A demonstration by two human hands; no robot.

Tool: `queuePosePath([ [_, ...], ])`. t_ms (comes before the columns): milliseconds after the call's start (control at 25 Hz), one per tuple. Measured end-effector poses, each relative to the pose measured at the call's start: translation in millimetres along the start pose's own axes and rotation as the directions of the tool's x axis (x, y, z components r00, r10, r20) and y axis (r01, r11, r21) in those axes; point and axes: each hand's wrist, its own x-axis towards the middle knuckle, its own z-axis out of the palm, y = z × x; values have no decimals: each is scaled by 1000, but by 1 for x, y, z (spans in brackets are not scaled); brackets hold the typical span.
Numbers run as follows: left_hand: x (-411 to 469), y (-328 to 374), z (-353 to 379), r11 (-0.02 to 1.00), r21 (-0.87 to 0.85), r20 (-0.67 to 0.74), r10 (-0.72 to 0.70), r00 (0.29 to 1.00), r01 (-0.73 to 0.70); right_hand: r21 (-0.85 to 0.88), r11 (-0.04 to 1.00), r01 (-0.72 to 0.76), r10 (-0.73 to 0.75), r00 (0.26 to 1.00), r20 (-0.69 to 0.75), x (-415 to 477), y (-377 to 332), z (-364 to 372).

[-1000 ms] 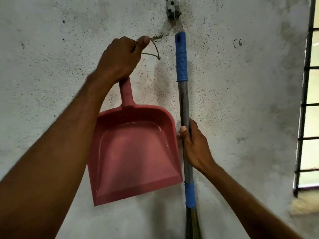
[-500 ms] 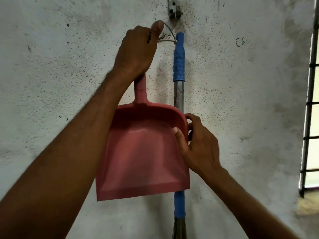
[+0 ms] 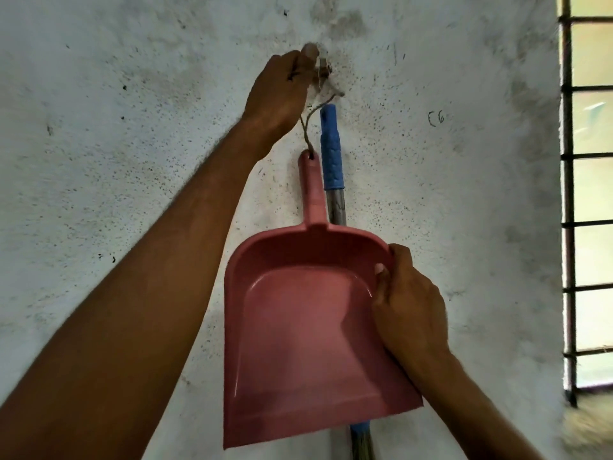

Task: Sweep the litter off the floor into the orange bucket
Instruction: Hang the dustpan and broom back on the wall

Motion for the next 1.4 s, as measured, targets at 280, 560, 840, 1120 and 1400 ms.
queuePosePath([
  [280,9,27,-36,927,373,558,-262,788,44,-114,988,-108,113,993,45,4,25,-13],
  [560,0,35,-36,990,140,715,-107,691,9,-131,978,-162,167,986,23,6,30,-10],
  [840,-4,23,-15,966,-56,595,235,768,-252,-121,978,-171,178,983,46,5,32,-1],
  [1120,38,-11,-2,961,-78,65,271,960,-266,-143,982,-122,120,993,-21,11,27,-4],
  [1400,81,-14,4,939,25,39,342,939,-343,-182,979,-89,74,993,-87,21,14,-14],
])
